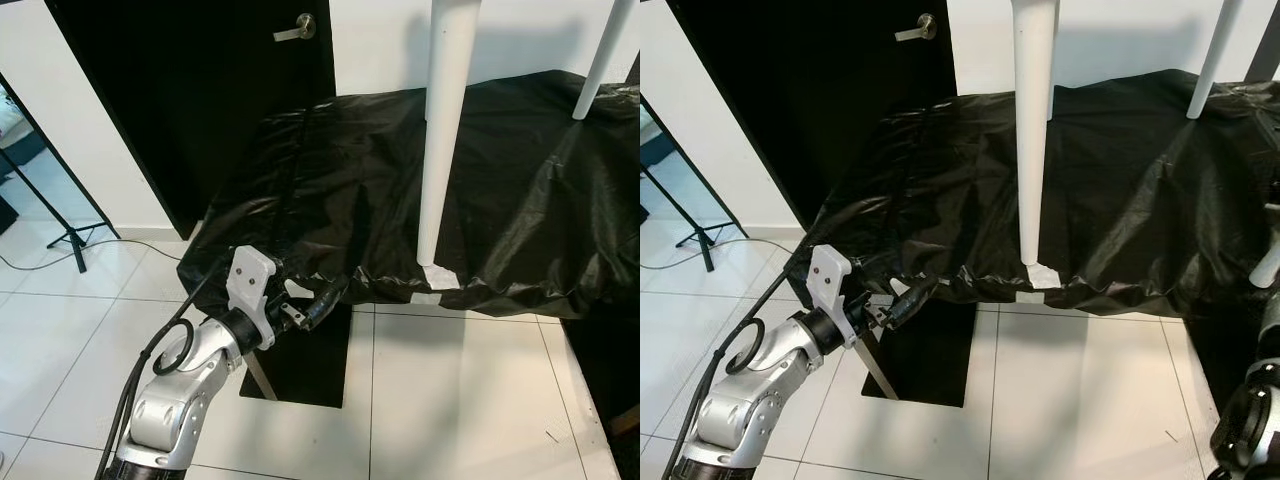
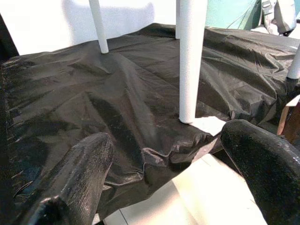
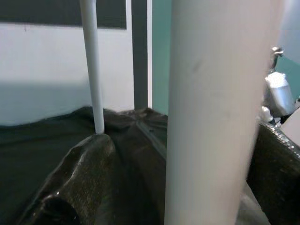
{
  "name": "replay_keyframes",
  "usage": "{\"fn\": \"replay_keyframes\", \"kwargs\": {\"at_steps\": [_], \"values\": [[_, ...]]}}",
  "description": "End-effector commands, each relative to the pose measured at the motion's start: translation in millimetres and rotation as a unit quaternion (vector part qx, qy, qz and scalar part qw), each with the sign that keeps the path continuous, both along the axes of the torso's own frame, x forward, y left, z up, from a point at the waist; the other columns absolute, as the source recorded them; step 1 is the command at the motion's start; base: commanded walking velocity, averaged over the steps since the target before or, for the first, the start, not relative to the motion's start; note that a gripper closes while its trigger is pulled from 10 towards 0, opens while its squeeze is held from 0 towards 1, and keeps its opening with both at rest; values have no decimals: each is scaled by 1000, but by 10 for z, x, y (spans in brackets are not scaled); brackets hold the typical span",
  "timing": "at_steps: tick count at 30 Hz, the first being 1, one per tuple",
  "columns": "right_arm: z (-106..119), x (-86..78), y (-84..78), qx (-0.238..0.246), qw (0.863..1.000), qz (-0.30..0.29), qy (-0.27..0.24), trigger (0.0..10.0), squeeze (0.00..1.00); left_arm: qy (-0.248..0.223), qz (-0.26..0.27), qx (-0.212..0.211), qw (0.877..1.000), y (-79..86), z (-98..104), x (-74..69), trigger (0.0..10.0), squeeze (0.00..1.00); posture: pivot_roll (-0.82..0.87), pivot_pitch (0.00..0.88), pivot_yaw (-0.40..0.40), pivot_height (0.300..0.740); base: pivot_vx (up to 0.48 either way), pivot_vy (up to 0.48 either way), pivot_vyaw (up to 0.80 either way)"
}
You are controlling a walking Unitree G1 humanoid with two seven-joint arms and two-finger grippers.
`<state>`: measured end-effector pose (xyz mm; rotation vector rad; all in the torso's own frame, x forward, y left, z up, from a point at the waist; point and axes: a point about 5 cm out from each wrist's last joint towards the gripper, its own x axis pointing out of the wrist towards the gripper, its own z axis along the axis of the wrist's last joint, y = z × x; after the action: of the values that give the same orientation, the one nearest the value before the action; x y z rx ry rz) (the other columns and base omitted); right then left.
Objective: Building children table
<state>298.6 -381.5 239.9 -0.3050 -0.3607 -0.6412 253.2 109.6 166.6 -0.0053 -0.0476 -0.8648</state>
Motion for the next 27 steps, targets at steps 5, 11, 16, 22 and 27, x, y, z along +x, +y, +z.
{"fn": "replay_keyframes", "kwargs": {"at_steps": [5, 11, 16, 22, 27], "values": [[-94, -83, 129, -11, 1000, 1, -22, 10000, 0, 1, 39, 2, 999, 77, 24, 13, 10000, 0, 61, 0, 59, 740, 0, 0, 0], [-282, -272, 208, 3, 998, -42, -41, 10000, 0, 3, 37, 2, 999, 82, 20, 13, 10000, 0, 52, 0, 64, 740, 0, 0, 0], [-373, -375, 272, -3, 997, -67, -43, 10000, 0, 4, 33, 3, 999, 80, 19, 14, 10000, 0, 49, 0, 66, 740, 0, 0, 0], [-508, -465, 566, 6, 999, -35, -40, 10000, 0, 4, 39, 10, 999, 113, 1, 23, 10000, 0, 56, 0, 65, 740, 0, 0, 0], [-622, -434, 861, 20, 999, 22, -26, 10000, 0, 1, 48, 15, 999, 144, -20, 27, 10000, 0, 61, 0, 61, 740, 0, 0, 0]]}}
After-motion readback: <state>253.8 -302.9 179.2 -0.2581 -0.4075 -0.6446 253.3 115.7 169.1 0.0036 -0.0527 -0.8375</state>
